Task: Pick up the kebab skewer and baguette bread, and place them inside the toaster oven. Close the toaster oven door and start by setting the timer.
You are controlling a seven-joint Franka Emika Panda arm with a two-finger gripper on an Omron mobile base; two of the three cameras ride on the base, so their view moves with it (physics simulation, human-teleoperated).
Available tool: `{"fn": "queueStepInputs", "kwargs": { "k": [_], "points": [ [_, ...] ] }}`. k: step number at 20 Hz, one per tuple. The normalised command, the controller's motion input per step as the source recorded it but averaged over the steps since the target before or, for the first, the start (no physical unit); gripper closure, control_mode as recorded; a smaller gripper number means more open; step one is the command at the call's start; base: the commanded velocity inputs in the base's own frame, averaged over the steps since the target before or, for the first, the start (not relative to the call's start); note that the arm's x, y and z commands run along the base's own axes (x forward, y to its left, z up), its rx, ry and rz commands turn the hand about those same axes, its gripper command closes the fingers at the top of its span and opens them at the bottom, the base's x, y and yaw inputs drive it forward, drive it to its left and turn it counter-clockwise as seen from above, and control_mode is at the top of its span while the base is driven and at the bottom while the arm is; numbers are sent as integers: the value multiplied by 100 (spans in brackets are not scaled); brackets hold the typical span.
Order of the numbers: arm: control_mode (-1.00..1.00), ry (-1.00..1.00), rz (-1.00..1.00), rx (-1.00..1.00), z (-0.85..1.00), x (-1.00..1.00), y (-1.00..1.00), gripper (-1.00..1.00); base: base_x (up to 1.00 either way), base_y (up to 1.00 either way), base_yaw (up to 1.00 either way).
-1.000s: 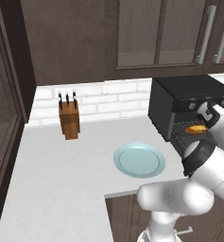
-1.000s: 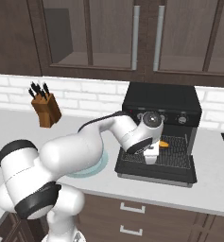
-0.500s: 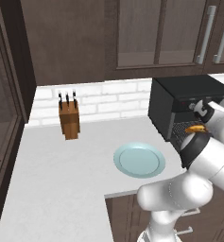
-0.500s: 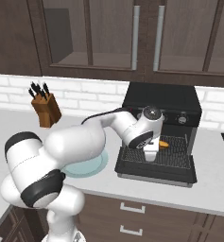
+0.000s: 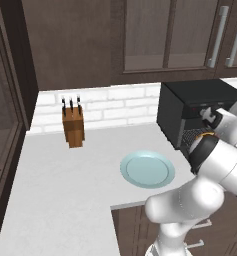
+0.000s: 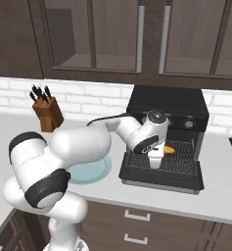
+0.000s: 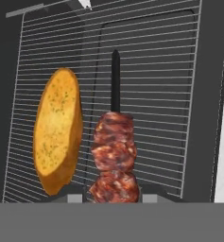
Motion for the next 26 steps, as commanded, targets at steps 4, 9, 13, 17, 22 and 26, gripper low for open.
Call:
{"fn": "queueStepInputs", "kwargs": {
  "k": [4,9,13,17,22,26],
  "points": [
    [-100,2,-3,0,0,22,-1,100,0,0,0],
    [-100,1,-3,0,0,22,-4,100,0,0,0],
    [-100,0,-3,0,0,24,-12,100,0,0,0],
    [-100,1,-2,0,0,28,-17,100,0,0,0],
    [-100,2,-3,0,0,32,-8,100,0,0,0],
    [-100,3,-4,0,0,14,0,-100,0,0,0]
  ]
}}
